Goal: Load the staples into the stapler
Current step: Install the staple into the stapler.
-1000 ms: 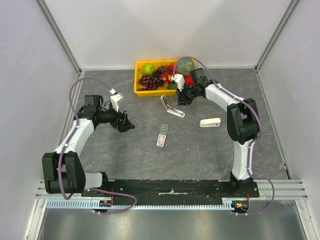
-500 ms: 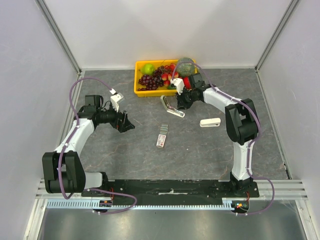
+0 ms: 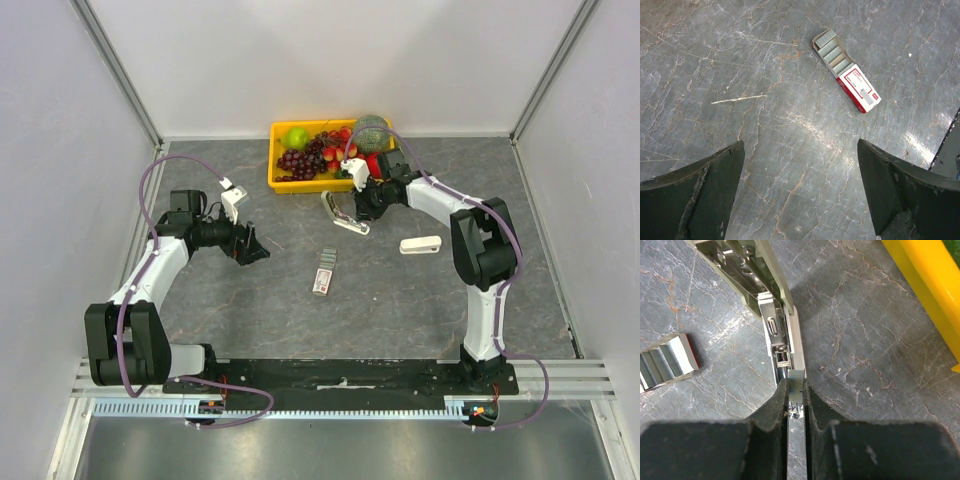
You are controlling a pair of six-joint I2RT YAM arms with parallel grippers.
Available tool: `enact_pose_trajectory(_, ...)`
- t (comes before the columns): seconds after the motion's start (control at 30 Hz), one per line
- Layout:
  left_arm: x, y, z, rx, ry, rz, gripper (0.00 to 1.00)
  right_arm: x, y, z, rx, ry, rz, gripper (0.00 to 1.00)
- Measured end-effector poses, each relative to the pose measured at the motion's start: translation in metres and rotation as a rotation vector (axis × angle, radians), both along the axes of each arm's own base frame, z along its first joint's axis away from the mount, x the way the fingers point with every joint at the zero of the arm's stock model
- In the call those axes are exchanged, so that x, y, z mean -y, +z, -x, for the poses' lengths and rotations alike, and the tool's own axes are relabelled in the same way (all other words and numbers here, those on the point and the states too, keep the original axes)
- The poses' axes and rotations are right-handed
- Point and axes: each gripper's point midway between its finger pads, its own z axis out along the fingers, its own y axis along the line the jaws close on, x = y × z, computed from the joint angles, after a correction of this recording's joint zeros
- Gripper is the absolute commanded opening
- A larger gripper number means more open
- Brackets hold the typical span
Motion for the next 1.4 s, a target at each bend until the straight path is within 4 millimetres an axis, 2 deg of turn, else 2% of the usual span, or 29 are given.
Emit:
enact_pose_trajectory(0.33,0.0,0.0,0.0,0.0,0.0,0.0,1.0,-0.003,0.019,-0.001,0.05,0.02,-0.018,0.13)
enact_pose_trajectory(0.9,0.0,0.0,0.0,0.0,0.0,0.0,1.0,-0.007,0.017,0.004,0.061,0.064,-0.001,0.13)
enact_pose_trajectory(1.23,0.0,0.0,0.0,0.0,0.0,0.0,1.0,-0.006,0.002,0.008,0.029,0.075,0.016,0.13)
enact_pose_trajectory(1.4,0.0,0.0,0.0,0.0,0.0,0.0,1.0,-0.006,0.002,0.008,0.03,0.081,0.017,0.13)
